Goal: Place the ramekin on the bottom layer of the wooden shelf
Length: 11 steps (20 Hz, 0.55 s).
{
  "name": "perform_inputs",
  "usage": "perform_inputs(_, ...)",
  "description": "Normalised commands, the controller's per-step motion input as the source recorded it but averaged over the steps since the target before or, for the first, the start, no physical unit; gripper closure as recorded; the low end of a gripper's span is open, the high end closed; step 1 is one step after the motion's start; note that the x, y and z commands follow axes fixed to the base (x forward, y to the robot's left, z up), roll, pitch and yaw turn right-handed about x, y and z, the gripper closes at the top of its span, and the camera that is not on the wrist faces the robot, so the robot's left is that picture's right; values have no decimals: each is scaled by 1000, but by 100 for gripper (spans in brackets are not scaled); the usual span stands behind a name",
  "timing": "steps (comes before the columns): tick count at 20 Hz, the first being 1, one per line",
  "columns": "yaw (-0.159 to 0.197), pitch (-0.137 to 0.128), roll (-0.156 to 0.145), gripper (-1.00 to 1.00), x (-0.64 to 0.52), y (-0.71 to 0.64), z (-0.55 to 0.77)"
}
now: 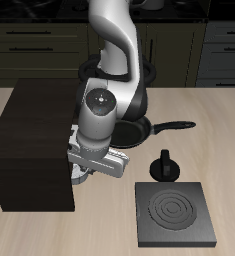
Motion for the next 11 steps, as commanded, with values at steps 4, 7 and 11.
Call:
perform_inputs(4, -24, 10, -64, 100, 5, -421, 50)
perform_inputs(7, -48, 12, -76, 100, 9, -500, 72)
perform_inputs(11, -5, -11, -53, 100, 28, -248, 42)
